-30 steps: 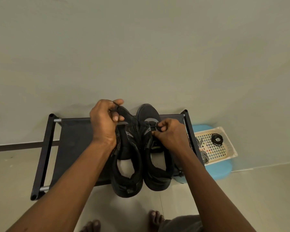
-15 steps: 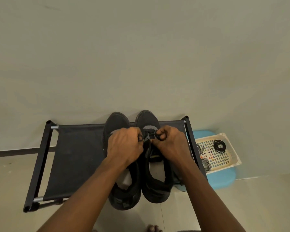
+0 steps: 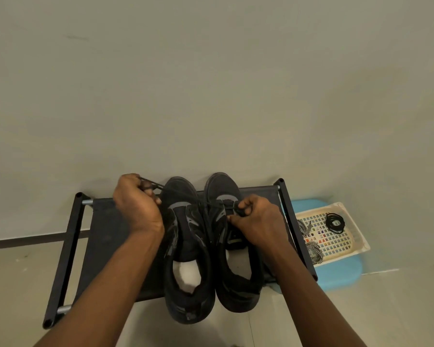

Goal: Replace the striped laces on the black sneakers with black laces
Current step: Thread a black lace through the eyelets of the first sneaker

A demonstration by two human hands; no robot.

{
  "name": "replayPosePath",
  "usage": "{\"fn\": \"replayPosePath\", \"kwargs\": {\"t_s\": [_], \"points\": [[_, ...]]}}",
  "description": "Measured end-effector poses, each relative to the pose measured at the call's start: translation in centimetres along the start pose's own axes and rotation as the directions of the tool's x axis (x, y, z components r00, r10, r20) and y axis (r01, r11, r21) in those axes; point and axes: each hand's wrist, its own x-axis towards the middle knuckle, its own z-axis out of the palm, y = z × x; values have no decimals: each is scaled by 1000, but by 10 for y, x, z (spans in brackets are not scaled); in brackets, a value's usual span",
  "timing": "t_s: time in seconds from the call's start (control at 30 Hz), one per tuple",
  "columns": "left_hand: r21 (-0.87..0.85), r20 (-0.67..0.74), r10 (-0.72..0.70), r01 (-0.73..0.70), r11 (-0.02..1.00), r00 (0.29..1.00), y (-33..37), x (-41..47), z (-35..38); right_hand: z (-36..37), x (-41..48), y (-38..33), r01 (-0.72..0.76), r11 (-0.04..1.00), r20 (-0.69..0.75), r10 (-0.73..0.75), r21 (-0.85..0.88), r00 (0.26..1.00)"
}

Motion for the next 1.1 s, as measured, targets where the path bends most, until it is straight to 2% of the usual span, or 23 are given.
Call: {"fn": "replayPosePath", "kwargs": {"t_s": [0.17, 0.33, 0.4, 0.43, 0.47, 0.5, 0.57, 0.63, 0.73, 0.8, 0.83, 0.87, 0.93, 1.0, 1.1], "points": [[-163, -111, -72, 53, 985, 991, 11, 5, -2, -5, -3, -3, -15, 1000, 12, 15, 11, 1000], [-194, -162, -65, 33, 981, 985, 18, 22, -9, -7, -4, -3, -38, 999, 27, 38, 14, 999], [-57, -97, 10, -15, 998, 995, 17, 28, -12, -7, -5, -4, -47, 999, 29, 46, 14, 999], [80, -24, 74, -72, 994, 997, 15, 30, -14, -6, -4, -3, -53, 998, 29, 52, 23, 998], [256, 80, 153, -168, 952, 985, 11, 29, -17, -6, -4, -2, -58, 998, 30, 57, 34, 998], [417, 193, 220, -283, 864, 956, 8, 25, -18, -7, -4, -2, -62, 997, 33, 61, 39, 998], [574, 350, 321, -472, 669, 880, 6, 14, -21, -7, -4, -4, -58, 998, 44, 57, 10, 997], [575, 461, 408, -615, 540, 788, 7, 6, -19, -7, -4, -4, -40, 999, 53, 42, -24, 998], [412, 694, 448, -822, 393, 563, 3, -10, -13, -7, -2, -6, -9, 997, 19, 7, 73, 1000], [240, 822, 425, -908, 343, 378, -2, -28, -7, -11, -2, -11, -10, 964, -18, 16, 267, 1000], [159, 870, 401, -934, 320, 286, -4, -38, -5, -14, -2, -16, -59, 906, 25, 53, 419, 998], [87, 906, 375, -953, 291, 197, -7, -46, -3, -18, -2, -21, -148, 809, 134, 87, 569, 987], [-14, 950, 307, -970, 241, 63, -14, -56, 1, -25, -1, -25, -329, 638, 369, 74, 696, 926], [-66, 974, 226, -972, 225, -14, -21, -60, 1, -25, 0, -21, -400, 586, 476, 28, 704, 879], [-79, 991, 126, -961, 265, -47, -23, -63, 2, -22, -1, -20, -403, 435, 432, 36, 805, 901]]}}
